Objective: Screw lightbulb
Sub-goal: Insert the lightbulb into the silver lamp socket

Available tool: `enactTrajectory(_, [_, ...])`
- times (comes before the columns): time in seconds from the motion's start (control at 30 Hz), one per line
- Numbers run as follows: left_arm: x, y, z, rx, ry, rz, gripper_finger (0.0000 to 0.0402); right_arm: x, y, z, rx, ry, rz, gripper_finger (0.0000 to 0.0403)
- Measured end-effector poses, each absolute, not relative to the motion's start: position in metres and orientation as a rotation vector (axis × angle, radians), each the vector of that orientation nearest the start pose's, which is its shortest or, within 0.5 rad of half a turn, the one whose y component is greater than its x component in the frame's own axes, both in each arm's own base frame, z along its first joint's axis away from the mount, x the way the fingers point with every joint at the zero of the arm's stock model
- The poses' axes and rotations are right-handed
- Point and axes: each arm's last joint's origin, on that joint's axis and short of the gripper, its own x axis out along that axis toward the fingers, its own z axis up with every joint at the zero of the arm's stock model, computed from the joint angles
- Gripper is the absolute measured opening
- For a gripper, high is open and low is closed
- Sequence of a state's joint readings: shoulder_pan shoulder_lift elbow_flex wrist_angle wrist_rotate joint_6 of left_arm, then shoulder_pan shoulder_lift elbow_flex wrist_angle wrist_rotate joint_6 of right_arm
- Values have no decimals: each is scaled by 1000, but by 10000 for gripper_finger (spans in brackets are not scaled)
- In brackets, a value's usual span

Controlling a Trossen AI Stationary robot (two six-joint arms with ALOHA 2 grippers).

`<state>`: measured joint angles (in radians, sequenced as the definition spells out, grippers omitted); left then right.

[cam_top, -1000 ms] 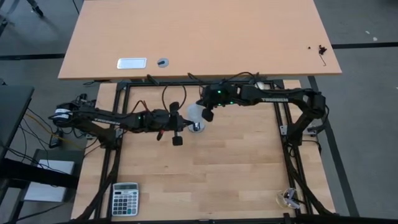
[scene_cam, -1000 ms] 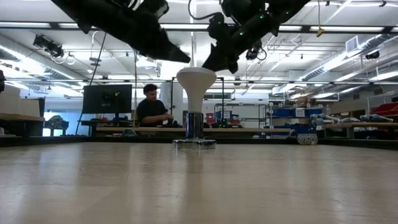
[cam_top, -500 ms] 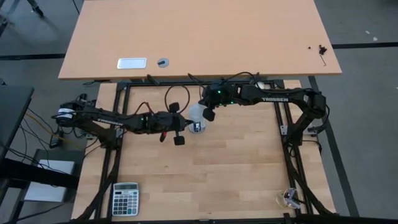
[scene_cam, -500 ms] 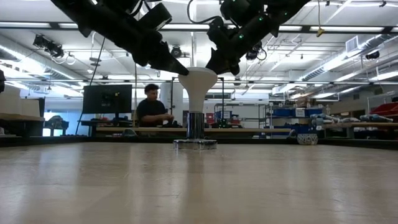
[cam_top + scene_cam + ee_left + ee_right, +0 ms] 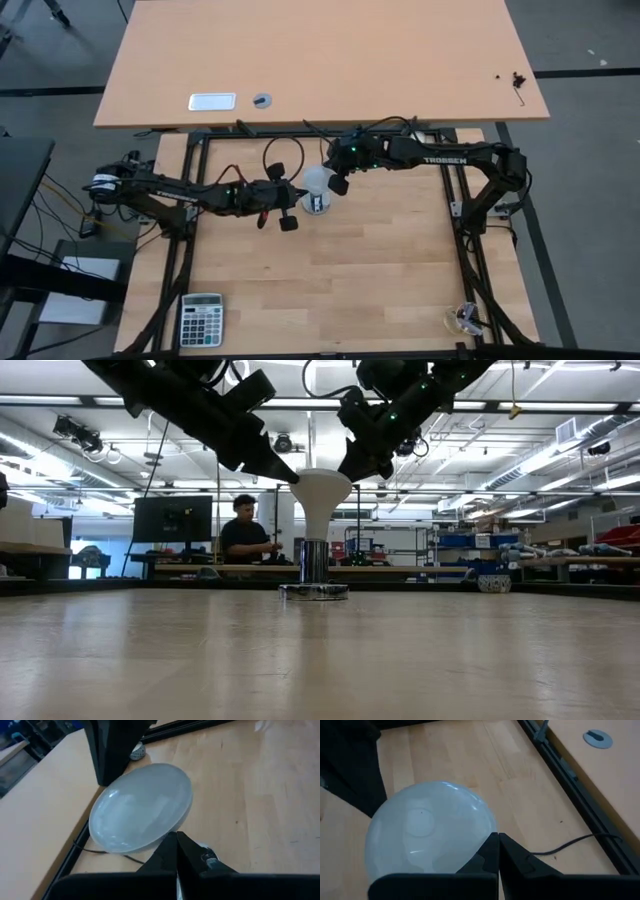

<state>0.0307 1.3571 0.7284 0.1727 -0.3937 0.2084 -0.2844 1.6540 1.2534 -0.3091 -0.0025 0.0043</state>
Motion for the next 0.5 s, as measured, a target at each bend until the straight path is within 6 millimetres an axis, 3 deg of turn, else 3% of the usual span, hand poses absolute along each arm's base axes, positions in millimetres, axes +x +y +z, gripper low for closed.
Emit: enactTrajectory(0.5, [274, 46, 217, 232, 583, 506, 0, 343, -85, 271, 106, 732, -221, 11])
